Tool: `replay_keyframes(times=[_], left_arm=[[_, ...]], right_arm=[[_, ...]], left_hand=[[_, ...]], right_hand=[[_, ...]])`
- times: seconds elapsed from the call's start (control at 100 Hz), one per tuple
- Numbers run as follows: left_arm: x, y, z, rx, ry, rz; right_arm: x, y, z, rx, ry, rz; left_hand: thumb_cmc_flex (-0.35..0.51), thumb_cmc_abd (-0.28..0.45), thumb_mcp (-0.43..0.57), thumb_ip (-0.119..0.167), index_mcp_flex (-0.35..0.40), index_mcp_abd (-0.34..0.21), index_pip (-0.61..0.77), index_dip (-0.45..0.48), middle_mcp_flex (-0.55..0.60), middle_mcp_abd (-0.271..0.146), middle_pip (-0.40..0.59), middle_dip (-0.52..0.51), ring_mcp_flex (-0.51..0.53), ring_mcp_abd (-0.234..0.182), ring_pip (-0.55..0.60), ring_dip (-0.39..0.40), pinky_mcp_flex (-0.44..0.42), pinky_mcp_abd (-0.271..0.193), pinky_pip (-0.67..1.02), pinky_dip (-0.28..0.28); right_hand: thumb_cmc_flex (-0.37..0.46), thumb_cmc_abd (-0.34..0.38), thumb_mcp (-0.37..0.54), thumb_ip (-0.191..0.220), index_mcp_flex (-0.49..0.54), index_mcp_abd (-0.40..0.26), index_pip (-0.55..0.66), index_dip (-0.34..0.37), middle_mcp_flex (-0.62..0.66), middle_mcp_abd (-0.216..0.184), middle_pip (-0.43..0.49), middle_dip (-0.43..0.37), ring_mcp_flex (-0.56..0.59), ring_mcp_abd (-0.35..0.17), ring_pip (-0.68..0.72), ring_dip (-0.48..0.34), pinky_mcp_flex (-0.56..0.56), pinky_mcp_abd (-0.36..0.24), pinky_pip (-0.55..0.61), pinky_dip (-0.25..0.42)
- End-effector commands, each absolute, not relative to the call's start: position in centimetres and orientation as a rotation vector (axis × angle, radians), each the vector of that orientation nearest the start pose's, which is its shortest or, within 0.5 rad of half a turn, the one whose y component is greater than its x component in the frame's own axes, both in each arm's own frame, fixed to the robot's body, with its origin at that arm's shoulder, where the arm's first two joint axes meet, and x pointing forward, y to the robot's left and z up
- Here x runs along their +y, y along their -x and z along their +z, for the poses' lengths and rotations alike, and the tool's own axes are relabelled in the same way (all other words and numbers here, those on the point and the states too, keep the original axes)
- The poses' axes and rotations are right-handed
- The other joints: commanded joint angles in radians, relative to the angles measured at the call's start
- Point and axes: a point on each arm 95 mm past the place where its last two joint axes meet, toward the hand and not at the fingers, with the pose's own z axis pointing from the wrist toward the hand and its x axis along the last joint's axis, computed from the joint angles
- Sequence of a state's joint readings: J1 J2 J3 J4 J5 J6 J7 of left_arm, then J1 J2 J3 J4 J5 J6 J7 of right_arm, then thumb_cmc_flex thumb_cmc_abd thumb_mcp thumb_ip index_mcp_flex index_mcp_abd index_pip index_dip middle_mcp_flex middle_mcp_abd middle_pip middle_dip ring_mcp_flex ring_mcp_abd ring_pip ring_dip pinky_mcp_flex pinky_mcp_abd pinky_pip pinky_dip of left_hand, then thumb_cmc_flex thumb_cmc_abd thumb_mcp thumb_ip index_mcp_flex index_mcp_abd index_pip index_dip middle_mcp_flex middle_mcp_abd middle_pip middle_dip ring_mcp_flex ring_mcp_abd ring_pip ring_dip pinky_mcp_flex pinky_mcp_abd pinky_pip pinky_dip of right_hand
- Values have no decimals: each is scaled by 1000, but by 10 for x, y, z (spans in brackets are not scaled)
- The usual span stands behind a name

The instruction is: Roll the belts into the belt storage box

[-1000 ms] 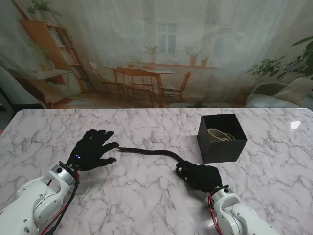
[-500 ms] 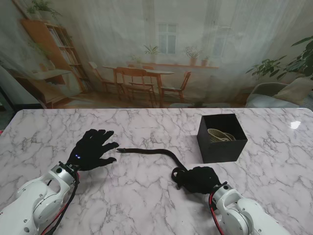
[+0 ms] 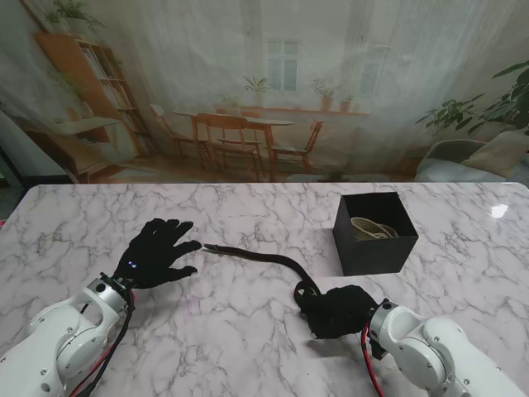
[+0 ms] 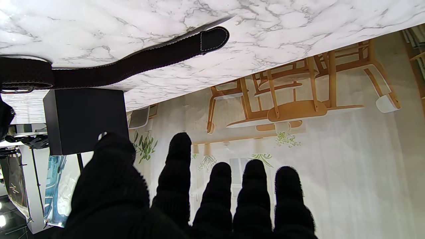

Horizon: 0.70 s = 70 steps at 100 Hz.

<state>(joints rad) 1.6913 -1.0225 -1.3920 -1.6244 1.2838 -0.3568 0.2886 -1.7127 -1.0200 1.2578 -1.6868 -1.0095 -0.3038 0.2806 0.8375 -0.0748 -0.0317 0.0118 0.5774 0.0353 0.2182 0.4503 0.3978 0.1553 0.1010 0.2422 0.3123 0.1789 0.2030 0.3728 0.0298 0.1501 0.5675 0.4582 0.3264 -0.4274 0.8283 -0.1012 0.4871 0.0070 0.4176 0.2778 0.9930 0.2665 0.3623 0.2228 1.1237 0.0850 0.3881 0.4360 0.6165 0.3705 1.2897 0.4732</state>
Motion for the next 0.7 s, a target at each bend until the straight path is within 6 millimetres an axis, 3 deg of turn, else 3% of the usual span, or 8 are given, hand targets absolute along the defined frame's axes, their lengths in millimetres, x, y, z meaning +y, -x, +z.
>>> replay_keyframes(times=[0.0,0.12,0.17,0.26,0.39,0.45,0.59,0.69], left_arm=[[46,-371,-312,1616,720,-1545],[46,-371,-311,1616,721,-1545],[46,-371,-311,1615,721,-1545],[47,-371,-311,1613,721,-1545],[47,-371,-311,1612,721,-1545],[47,-371,-311,1612,720,-1544],[47,-371,-311,1611,719,-1544],[47,-371,-311,1611,719,-1544]], right_arm=[[-5,-329,-373,2124,-1200,1356],[-5,-329,-366,2183,-1190,1312],[-4,-330,-367,2189,-1166,1298],[-2,-334,-372,2168,-1126,1301],[0,-339,-384,2108,-1095,1327],[2,-340,-389,2054,-1086,1366],[3,-339,-392,2027,-1061,1377],[3,-337,-391,2044,-1068,1368]], left_hand=[[22,40,4,-19,-15,17,-7,1,-31,3,-3,9,-6,5,-26,7,-14,23,-36,15],[23,41,4,-19,-14,16,-7,2,-30,4,-3,9,-6,4,-26,7,-13,23,-36,15],[23,40,4,-19,-13,16,-7,2,-31,4,-4,9,-6,5,-27,7,-13,24,-36,15],[23,40,4,-19,-13,17,-6,2,-31,2,-4,9,-5,6,-26,7,-13,24,-36,16],[24,39,4,-19,-12,17,-6,2,-31,3,-4,9,-5,5,-26,7,-13,24,-36,16],[23,40,4,-19,-13,17,-6,2,-32,3,-4,9,-6,5,-26,7,-13,23,-36,16],[22,41,4,-19,-13,17,-6,2,-34,3,-5,9,-7,3,-27,7,-13,24,-36,16],[22,41,4,-19,-13,16,-6,2,-34,4,-5,9,-8,5,-27,7,-13,23,-36,16]], right_hand=[[20,-50,38,41,-71,182,0,47,-50,-245,-109,-44,-45,-42,-52,-28,-41,-21,-33,19],[222,-194,513,179,-166,155,-5,157,-96,-306,-134,-53,-65,-80,-65,-43,-52,-78,-72,29],[309,-227,542,111,-157,132,4,190,-68,-335,-101,-38,-40,-92,-41,-19,-36,-112,-73,23],[460,-256,490,9,-66,71,69,229,39,-364,-14,-4,34,-97,14,22,0,-148,-63,17],[460,-210,280,-83,104,-30,219,255,203,-323,65,125,128,-84,135,58,29,-133,-35,22],[413,-171,203,-111,138,-133,432,123,238,-283,128,225,155,-48,199,100,28,-77,-12,44],[332,-140,106,-134,260,-364,579,130,22,-207,190,385,49,-18,200,156,-28,-23,-3,77],[287,-157,110,-126,293,-395,575,148,-216,-159,125,310,-92,-7,153,169,-69,4,-27,85]])
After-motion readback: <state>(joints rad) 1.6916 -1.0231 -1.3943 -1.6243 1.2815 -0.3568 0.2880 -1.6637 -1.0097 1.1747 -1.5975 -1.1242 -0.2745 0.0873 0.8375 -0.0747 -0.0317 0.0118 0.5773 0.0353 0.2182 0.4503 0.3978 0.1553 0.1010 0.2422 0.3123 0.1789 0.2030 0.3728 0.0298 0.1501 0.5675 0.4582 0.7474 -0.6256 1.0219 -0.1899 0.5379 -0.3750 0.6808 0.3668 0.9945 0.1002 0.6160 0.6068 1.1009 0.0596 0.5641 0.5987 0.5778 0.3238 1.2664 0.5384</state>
